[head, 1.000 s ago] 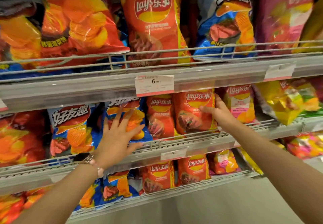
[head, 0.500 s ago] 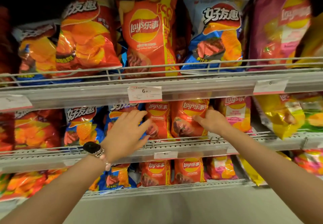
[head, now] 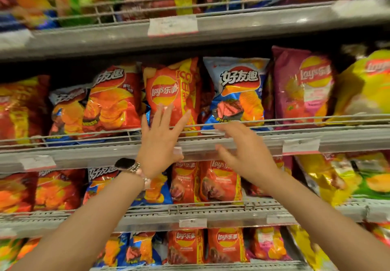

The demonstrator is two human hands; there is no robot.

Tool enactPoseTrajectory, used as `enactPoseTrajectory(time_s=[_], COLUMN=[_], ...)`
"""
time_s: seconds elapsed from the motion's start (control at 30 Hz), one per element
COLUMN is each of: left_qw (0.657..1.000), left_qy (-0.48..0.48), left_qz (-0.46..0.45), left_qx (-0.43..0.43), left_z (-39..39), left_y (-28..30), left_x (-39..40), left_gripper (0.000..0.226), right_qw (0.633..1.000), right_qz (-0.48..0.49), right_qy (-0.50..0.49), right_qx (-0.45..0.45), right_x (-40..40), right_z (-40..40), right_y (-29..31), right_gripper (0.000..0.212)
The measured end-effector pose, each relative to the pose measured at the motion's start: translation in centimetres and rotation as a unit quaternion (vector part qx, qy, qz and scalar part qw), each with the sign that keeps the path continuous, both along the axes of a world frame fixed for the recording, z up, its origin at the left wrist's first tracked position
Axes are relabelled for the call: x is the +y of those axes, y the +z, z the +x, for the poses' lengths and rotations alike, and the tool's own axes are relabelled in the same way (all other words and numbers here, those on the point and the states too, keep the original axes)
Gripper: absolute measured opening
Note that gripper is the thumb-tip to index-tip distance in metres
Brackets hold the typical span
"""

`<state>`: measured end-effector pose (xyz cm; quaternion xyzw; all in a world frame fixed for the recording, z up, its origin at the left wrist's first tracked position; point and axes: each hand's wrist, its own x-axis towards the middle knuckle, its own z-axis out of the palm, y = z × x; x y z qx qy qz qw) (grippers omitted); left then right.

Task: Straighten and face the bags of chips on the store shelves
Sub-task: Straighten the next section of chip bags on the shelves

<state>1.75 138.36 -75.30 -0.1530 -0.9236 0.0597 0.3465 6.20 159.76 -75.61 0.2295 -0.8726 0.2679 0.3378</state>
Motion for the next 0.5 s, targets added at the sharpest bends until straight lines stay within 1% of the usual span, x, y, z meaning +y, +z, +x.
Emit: enactPoseTrajectory(time_s=[0.07,0.13,0.2,0.27,0.37,0.43,0.5], left_qw=[1.0,0.999,0.998,0.997,0.995,0.995,0.994], left_qy=[0.001,-0.001,0.005,0.023,0.04,0.034,0.037], left_qz=[0.008,0.011,0.012,0.002,-0.009,-0.009,-0.018], left_qx=[-0.029,-0.05,-0.062,-0.075,-0.095,-0.098,-0.105], left_z=[0.1,0.3,0.4,0.6,1.0,1.1,1.1], left_y=[0.6,0.8,1.0,1.0,0.9,0.9,0.9], left_x=[0.1,0.2,0.3,0.8,1.3,1.2,1.0], left_gripper=[0.121,0.119,0.116,0.113,0.107,0.104,0.102], right_qw=[0.997,0.993,0.989,0.986,0.984,0.98,0.976], right_qz=[-0.014,-0.017,-0.032,-0.039,-0.084,-0.13,-0.156], right_qy=[-0.01,-0.068,-0.125,-0.161,-0.156,-0.147,-0.15], right_qx=[0.078,0.1,0.072,0.02,-0.016,-0.019,-0.042], right_x=[0.7,1.4,1.7,2.1,2.3,2.3,2.3], right_z=[-2.0,-4.2,-5.6,-6.7,-7.3,-7.4,-7.5], right_y=[1.4,2.4,3.3,3.7,4.0,4.2,4.5], right_gripper=[0.05,0.059,0.068,0.079,0.09,0.092,0.094])
